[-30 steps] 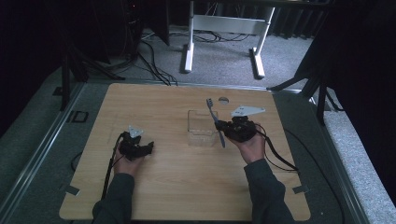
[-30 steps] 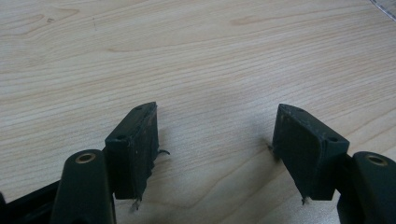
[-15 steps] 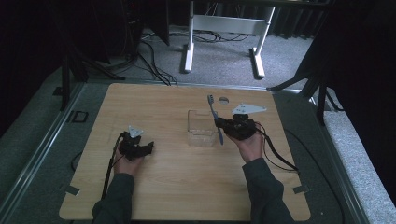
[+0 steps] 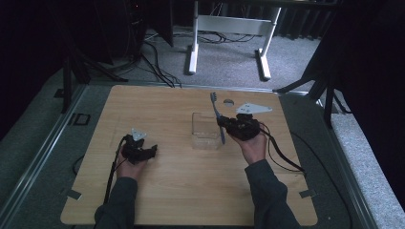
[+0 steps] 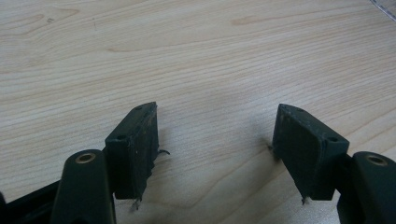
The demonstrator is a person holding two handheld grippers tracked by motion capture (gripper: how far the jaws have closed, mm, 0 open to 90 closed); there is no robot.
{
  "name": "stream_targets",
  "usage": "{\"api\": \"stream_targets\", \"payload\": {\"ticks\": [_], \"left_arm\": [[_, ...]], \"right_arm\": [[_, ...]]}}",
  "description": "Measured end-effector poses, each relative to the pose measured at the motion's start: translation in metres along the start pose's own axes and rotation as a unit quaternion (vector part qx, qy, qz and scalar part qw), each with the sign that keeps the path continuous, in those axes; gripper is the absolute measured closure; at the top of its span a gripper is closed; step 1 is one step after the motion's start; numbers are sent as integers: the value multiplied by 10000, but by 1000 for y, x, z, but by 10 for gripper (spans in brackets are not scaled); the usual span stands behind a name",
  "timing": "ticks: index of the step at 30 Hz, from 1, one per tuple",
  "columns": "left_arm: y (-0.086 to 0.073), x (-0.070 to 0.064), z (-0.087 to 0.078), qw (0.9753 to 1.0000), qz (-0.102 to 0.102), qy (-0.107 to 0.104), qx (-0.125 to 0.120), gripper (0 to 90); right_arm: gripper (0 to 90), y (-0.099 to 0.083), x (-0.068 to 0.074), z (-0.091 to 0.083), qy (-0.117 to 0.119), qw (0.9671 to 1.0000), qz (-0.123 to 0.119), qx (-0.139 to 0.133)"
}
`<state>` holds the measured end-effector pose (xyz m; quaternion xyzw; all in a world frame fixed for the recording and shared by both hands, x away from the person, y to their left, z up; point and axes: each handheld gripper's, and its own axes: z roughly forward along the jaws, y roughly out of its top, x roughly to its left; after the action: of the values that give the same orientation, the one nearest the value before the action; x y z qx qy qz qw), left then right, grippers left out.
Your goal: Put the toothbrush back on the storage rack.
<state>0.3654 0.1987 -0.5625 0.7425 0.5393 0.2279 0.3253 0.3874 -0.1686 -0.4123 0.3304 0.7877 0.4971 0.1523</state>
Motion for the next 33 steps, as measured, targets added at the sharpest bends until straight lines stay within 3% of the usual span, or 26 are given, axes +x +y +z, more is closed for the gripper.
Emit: {"api": "stream_targets", "payload": {"ticks": [13, 24, 33], "left_arm": [[0, 0, 0, 10000, 8, 2, 1, 319], [0, 0, 0, 10000, 14, -1, 11, 319], [0, 0, 0, 10000, 12, 0, 4, 318]], "right_arm": [[825, 5, -6, 0, -71, 9991, 296, -309], [825, 8, -10, -1, -105, 9978, 427, -490], [825, 10, -13, -1, -181, 9954, 447, -827]]}}
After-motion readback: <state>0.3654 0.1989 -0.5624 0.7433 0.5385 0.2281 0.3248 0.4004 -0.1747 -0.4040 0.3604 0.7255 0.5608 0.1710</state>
